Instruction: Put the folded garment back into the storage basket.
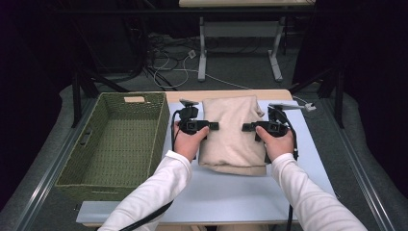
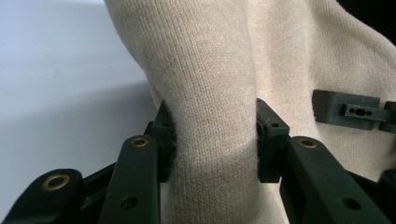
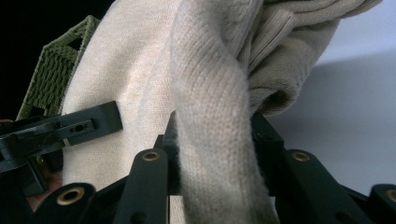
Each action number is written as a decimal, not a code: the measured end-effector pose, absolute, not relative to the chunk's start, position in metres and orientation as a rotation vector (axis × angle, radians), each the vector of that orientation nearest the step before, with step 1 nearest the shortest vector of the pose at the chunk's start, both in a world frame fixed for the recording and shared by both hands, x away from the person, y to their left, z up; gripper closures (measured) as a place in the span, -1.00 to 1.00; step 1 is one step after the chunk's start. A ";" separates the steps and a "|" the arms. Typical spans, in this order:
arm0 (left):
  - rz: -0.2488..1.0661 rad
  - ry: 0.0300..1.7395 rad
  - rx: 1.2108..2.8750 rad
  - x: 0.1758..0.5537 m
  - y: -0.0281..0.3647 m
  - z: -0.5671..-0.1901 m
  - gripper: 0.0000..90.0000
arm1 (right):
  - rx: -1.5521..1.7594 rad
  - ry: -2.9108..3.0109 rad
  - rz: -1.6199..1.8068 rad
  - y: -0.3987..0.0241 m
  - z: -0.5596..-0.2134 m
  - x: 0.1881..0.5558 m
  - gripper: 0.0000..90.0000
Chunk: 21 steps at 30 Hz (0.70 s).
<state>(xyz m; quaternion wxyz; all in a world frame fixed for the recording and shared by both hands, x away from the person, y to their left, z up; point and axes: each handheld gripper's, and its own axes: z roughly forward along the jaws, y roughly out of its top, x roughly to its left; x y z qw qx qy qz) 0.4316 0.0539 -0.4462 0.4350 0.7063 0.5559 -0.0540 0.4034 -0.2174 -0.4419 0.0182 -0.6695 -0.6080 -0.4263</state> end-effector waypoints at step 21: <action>-0.141 1.415 1.736 0.449 0.100 -0.422 0.36 | -2.041 -1.943 -1.332 -0.169 -0.415 0.426 0.45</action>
